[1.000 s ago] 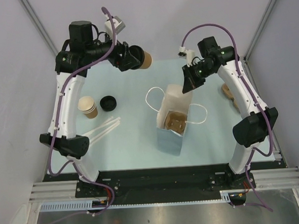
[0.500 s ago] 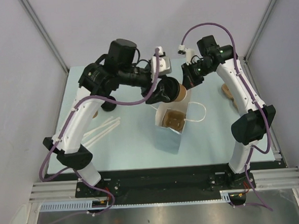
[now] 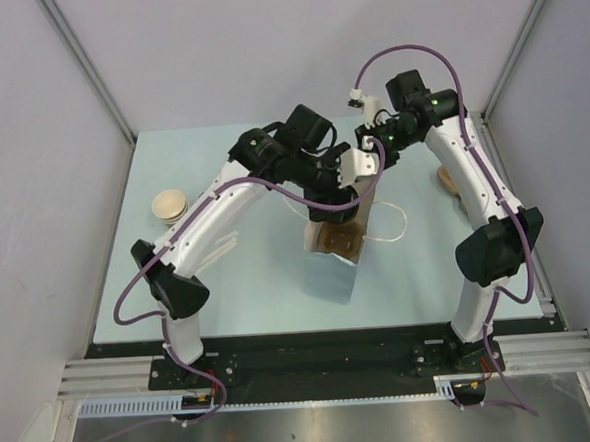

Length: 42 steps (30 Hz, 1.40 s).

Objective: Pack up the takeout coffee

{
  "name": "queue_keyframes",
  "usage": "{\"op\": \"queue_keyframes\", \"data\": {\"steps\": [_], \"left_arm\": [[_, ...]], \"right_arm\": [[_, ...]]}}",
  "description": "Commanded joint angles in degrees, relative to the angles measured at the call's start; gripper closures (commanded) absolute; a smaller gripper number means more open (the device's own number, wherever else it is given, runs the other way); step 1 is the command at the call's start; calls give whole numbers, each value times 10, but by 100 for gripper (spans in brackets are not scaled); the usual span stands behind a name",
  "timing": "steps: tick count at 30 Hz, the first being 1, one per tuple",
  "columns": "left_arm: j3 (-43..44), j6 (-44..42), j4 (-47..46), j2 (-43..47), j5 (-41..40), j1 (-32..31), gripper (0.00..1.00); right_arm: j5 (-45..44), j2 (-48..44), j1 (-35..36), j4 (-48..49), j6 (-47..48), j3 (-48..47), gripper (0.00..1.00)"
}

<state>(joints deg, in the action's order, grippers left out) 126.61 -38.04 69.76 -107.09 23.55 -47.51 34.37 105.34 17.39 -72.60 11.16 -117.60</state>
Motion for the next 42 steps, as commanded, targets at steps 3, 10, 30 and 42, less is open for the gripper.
{"op": "queue_keyframes", "data": {"steps": [3, 10, 30, 42], "left_arm": [[-59, -15, -44, -3, -54, -10, 64], [-111, -5, -65, -3, -66, -14, 65], [-116, -59, 11, 33, 4, 24, 66], [-116, -59, 22, 43, 25, 21, 66]], "right_arm": [[22, -12, 10, 10, -6, -17, 100], [33, -5, -1, 10, -20, -16, 100], [111, -66, -43, -88, 29, 32, 34], [93, 79, -10, -77, 144, -223, 27]]}}
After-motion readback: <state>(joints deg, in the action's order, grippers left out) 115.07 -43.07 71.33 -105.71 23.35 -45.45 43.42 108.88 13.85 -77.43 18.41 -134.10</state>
